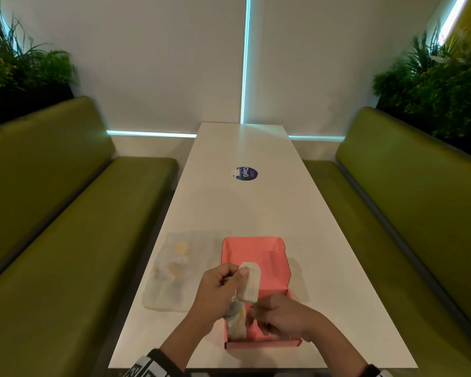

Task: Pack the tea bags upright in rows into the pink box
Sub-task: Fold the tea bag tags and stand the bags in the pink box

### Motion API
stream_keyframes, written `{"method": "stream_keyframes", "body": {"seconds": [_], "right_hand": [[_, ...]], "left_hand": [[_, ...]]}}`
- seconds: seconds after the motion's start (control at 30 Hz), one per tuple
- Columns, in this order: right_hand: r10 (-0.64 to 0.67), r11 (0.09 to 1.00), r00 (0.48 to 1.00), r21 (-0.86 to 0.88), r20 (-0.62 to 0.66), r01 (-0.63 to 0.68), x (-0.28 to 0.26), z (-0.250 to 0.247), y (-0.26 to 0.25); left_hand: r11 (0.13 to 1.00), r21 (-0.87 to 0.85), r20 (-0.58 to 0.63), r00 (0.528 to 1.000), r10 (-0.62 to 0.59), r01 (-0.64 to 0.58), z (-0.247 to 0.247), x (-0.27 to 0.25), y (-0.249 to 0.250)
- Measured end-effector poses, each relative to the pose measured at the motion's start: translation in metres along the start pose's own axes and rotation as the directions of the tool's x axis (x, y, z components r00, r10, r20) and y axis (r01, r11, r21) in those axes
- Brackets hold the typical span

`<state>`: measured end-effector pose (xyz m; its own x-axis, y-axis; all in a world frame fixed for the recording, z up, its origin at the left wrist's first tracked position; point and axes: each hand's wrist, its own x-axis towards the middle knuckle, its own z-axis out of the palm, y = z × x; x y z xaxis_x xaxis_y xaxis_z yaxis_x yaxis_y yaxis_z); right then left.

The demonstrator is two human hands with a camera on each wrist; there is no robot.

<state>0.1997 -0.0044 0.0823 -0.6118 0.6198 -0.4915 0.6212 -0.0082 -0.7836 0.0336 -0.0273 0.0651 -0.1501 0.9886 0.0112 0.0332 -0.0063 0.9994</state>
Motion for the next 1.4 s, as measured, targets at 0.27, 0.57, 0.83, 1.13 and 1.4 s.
{"method": "stream_keyframes", "body": {"seconds": [0.27,0.57,0.83,1.13,1.4], "right_hand": [[-0.032,0.999,0.993,0.035,-0.117,0.037,0.002,-0.021,-0.012],[-0.023,0.95,0.982,0.302,-0.185,0.079,-0.005,-0.029,-0.015],[-0.066,0.998,0.946,-0.041,-0.316,0.056,-0.004,-0.026,-0.016],[-0.073,0.846,0.919,-0.511,-0.388,-0.148,0.042,-0.018,0.013],[-0.086,0.831,0.878,-0.52,-0.471,-0.198,0.07,-0.006,0.017]], "left_hand": [[0.996,0.049,0.202,0.976,-0.078,0.069,0.004,-0.008,-0.002],[0.99,0.123,0.236,0.967,-0.093,0.065,0.001,-0.011,-0.002],[0.945,0.326,0.099,0.995,-0.026,-0.008,-0.003,-0.01,-0.017],[0.65,0.752,-0.012,0.989,-0.147,0.106,-0.018,-0.017,-0.039],[0.632,0.762,-0.025,0.982,-0.189,0.141,-0.017,-0.017,-0.05]]}}
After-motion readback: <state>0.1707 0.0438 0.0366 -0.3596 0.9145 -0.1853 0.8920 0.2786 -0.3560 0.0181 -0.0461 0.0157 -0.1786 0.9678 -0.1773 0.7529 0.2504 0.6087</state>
